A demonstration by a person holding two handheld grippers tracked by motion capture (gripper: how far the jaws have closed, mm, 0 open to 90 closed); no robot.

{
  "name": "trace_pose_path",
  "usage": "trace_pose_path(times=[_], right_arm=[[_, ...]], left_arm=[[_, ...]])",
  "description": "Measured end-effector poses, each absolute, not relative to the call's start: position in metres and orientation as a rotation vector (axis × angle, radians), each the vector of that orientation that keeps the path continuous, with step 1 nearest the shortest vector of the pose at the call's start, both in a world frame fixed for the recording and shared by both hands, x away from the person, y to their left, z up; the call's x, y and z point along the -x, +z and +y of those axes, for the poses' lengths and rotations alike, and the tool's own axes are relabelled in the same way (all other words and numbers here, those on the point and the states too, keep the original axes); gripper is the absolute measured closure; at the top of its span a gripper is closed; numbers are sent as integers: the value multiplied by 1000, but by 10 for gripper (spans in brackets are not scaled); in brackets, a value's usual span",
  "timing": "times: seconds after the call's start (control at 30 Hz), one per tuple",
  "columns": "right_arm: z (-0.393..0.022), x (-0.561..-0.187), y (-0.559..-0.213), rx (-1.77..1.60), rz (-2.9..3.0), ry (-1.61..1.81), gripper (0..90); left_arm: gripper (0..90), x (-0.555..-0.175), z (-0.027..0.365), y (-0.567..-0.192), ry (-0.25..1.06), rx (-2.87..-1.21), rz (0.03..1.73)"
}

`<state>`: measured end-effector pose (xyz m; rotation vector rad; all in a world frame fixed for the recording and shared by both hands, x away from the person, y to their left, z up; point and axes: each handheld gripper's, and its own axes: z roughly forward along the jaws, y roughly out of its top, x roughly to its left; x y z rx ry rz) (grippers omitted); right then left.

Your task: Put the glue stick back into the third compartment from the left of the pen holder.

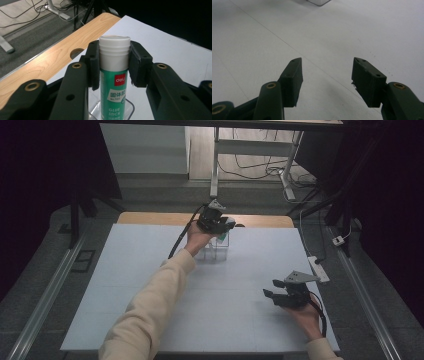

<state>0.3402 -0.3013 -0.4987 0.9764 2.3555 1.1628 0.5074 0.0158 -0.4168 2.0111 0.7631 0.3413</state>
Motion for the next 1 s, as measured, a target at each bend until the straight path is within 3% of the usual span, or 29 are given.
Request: trace_pose_path(times=[0.27,0.33,0.53,0.77,1.0], right_arm=[[-301,-341,-501,-979,2369,1154,410],[-301,-341,-501,-979,2372,1151,406],[-302,-341,-500,-981,2362,1167,406],[-303,-341,-497,-976,2355,1174,405],[-304,-341,-497,-975,2355,1176,403]], left_arm=[[628,-510,14,-421,337,-2015,771],[521,-510,16,-420,327,-2010,784],[450,-500,22,-412,285,-2037,758],[427,-474,23,-401,318,-2093,658],[427,-453,43,-410,303,-2069,681]])
